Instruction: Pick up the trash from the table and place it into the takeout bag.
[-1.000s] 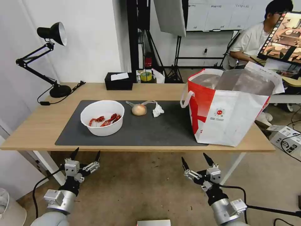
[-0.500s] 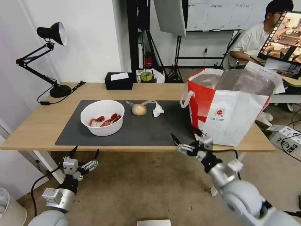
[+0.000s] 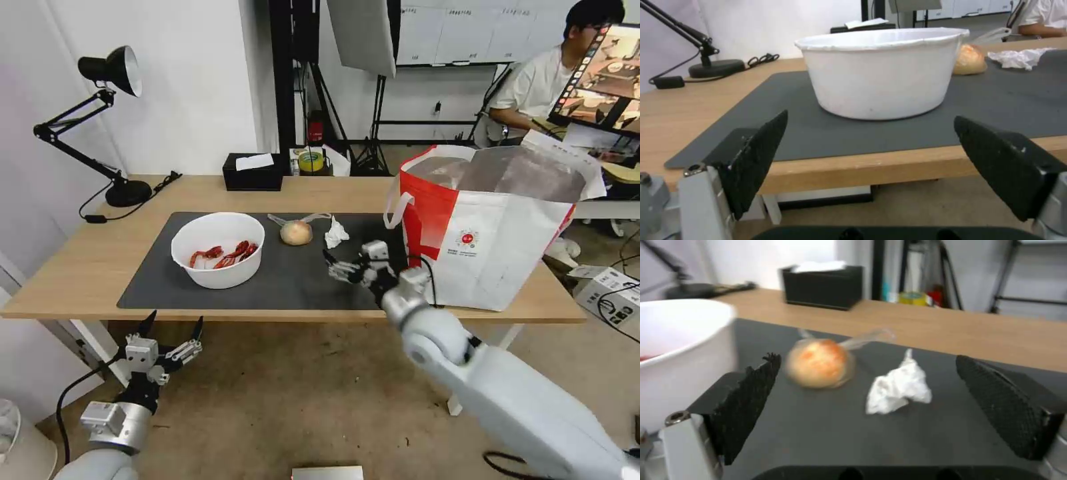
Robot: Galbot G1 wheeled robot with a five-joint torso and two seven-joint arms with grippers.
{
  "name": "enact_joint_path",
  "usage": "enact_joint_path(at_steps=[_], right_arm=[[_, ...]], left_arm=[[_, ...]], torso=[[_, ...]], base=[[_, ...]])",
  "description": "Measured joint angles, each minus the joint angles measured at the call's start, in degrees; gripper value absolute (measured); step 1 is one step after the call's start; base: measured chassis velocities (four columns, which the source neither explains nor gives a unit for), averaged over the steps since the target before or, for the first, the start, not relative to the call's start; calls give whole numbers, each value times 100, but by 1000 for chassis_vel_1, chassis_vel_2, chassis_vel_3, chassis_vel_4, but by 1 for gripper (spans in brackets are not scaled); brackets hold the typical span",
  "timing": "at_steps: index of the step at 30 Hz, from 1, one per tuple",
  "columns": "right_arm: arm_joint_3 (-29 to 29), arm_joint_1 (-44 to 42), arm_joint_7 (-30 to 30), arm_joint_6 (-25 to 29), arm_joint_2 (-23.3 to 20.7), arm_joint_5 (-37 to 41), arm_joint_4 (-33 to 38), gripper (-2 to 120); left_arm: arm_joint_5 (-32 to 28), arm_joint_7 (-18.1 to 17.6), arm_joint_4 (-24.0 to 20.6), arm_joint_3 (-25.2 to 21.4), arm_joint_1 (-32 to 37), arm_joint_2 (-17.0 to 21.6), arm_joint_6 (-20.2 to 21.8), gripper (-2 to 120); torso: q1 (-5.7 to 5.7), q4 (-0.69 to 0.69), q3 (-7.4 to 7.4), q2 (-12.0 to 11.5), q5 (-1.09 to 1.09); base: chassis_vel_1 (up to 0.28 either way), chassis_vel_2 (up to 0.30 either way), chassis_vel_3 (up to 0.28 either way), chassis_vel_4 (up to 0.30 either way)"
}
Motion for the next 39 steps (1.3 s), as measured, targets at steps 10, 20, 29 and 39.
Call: enact_joint_path(at_steps=[10, 20, 29, 39], right_arm=[[-527, 966, 1094, -657, 942, 778, -1198, 100], [-652, 1394, 1816, -1105, 1627, 921, -2348, 100], [-672, 1609, 1796, -1138, 2028, 928, -3055, 100], [-713, 1761, 1969, -1338, 2245, 1012, -3317, 100]], left_arm=[[10, 3, 32, 20, -30, 41, 10, 100], [21, 29, 54, 34, -5, -22, 0, 100], [30, 38, 100, 164, -49, 23, -11, 100], [36, 42, 74, 194, -57, 9, -23, 100]], torso=[[-1, 0, 0, 0, 0], [-1, 0, -1, 0, 0], [-1, 0, 0, 0, 0], [-1, 0, -1, 1, 0]], base=[[0, 0, 0, 0], [0, 0, 0, 0], [0, 0, 0, 0], [0, 0, 0, 0]])
